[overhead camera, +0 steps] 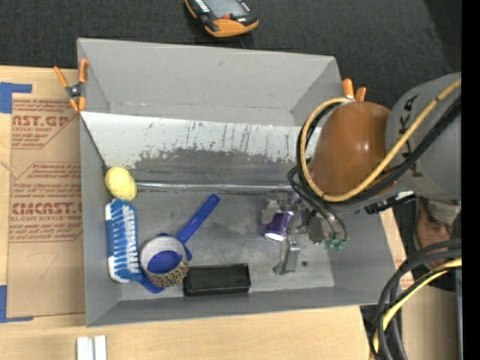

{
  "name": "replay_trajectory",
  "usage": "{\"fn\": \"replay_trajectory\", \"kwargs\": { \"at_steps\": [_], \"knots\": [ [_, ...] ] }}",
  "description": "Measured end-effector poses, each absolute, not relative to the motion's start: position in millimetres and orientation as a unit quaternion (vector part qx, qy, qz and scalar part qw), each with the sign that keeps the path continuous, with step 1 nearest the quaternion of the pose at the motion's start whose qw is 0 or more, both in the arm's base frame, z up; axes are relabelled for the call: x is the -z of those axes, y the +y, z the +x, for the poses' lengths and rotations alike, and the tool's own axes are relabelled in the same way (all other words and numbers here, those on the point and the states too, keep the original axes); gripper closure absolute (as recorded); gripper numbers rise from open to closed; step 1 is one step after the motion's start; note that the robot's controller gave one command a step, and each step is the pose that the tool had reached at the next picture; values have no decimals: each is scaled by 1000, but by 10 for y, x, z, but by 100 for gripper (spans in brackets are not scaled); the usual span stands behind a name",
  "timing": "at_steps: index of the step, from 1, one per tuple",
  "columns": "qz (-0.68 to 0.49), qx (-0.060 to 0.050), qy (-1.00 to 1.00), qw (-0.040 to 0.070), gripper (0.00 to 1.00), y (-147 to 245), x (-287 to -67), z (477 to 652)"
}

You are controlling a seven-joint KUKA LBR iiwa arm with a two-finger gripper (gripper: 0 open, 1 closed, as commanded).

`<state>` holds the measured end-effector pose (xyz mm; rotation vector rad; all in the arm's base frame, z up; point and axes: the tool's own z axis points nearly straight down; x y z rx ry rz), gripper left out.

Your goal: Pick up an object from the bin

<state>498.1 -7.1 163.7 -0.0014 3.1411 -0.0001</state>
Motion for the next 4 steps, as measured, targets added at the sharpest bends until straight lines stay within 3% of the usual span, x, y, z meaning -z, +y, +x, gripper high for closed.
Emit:
{"fn": "replay_trajectory", "kwargs": {
  "at_steps": [1,2,3,4],
  "knots": [
    [0,0,1000,0,0,-72,-1636,4981],
    [22,0,1000,0,0,-572,-964,4955],
    [-169,0,986,6,100,-615,-1192,4876],
    [-169,0,986,6,0,-615,-1192,4876]
  ]
}}
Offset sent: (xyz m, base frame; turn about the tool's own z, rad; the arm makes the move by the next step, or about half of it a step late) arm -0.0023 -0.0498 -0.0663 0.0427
